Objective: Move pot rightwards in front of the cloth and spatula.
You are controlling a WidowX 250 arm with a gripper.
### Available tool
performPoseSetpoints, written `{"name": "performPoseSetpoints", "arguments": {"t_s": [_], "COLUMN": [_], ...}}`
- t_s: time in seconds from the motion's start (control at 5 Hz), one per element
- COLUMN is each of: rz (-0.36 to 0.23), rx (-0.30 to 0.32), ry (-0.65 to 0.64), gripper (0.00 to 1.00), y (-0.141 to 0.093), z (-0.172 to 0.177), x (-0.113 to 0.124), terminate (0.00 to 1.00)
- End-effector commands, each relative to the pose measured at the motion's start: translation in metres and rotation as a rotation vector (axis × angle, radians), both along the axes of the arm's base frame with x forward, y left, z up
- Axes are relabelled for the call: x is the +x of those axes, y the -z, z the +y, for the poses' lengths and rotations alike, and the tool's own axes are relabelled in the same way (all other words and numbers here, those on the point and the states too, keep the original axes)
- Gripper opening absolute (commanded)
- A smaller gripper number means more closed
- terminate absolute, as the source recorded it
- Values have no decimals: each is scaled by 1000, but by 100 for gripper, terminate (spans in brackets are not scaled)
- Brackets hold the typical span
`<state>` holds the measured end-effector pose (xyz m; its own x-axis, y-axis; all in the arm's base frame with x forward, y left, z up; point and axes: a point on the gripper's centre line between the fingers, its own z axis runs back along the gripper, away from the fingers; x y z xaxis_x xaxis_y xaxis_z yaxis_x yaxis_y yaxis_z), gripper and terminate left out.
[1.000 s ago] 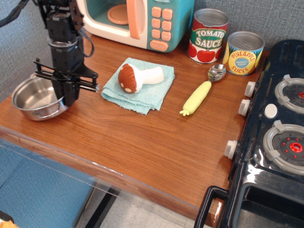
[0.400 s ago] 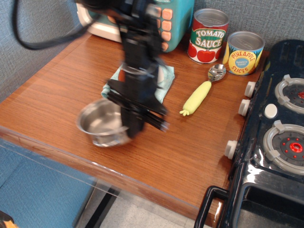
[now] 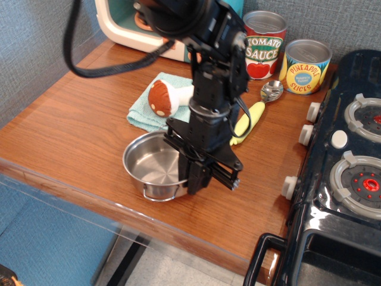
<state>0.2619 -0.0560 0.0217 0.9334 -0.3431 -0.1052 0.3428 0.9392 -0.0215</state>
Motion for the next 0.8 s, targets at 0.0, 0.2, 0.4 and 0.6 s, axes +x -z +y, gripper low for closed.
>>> {"name": "performPoseSetpoints", "arguments": {"t_s": [0.0,0.2,0.4,0.6], "rz": [-16,-36,-69,-134], "rx": [-8,-17,-19,-34], "ry": [58,38,30,3], "gripper": [0,100,100,100], "y": [-4,-6,-17,-34], "z": [-10,-8,-6,-2], "x": [-8,-10,-12,-19], "terminate": [0,0,0,0]}}
